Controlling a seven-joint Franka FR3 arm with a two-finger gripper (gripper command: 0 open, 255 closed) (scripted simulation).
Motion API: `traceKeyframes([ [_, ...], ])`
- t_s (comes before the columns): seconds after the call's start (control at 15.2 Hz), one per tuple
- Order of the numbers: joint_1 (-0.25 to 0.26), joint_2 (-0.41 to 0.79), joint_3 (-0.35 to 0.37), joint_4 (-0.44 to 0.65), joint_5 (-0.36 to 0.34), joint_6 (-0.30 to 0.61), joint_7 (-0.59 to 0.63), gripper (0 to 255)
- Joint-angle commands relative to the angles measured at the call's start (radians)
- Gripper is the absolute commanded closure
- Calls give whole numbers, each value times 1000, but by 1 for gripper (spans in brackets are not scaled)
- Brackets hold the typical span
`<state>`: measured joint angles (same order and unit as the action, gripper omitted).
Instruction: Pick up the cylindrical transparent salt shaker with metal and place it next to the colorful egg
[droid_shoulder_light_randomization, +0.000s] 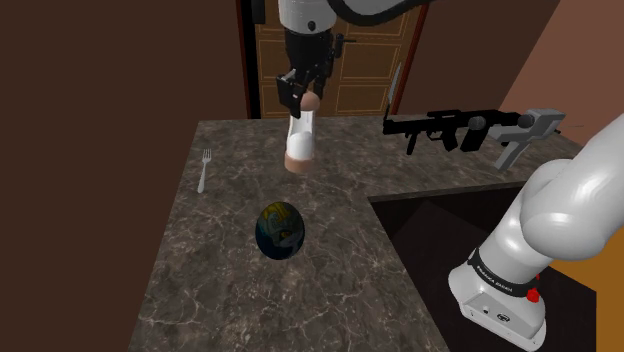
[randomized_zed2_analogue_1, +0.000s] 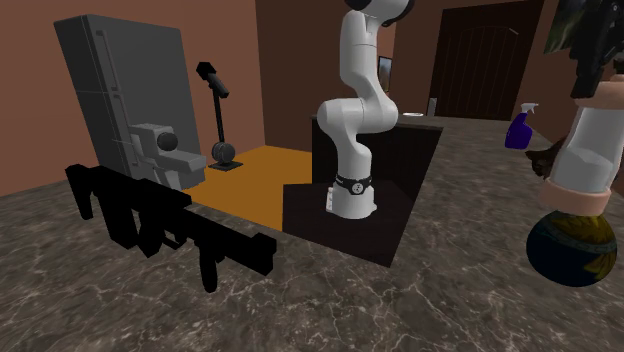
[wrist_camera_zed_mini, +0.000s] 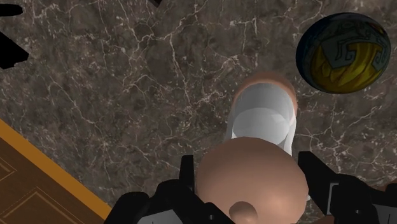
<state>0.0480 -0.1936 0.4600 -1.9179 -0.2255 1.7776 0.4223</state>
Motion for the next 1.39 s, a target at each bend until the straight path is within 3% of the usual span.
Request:
traceKeyframes([
  [0.0,1,1,1,-25,-2,25,7,255],
  [1.32,-1,45,13,-248,-45,275,95,255],
])
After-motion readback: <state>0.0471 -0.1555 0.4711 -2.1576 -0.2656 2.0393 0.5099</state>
